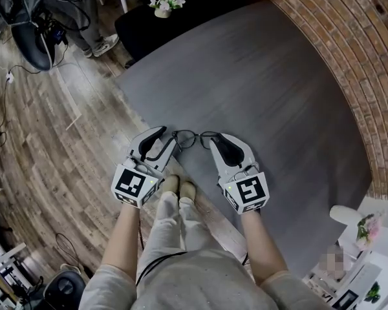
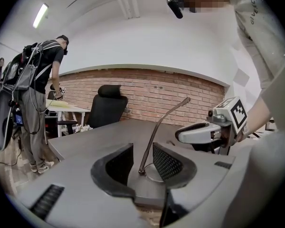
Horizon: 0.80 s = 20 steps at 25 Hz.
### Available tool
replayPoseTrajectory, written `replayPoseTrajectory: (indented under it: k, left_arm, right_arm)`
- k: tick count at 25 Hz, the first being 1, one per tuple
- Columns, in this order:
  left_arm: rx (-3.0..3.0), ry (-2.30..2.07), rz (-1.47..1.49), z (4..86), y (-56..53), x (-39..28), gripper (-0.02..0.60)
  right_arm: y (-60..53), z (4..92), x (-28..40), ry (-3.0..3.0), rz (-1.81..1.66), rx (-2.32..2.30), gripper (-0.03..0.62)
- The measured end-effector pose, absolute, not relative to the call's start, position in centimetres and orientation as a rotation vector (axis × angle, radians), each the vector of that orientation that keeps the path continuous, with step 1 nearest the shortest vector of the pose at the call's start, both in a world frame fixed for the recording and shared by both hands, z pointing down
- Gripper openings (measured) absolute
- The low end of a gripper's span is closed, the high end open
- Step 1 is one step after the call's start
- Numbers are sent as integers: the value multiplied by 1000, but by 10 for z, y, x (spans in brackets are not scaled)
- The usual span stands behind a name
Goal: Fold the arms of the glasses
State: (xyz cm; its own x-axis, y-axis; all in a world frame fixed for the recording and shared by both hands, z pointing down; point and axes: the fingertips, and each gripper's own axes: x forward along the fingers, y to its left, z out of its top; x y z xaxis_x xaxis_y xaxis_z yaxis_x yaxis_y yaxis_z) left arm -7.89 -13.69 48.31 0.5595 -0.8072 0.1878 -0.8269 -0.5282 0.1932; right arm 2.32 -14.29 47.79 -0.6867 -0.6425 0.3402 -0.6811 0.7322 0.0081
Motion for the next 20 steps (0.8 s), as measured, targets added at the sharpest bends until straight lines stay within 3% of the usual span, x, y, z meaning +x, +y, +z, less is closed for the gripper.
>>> replayPoseTrajectory:
  k: [20]
  left_arm:
    - [2543, -1326, 109, 490, -137, -88, 126]
  right_arm:
    - [-144, 508, -2, -2494, 119, 878, 60]
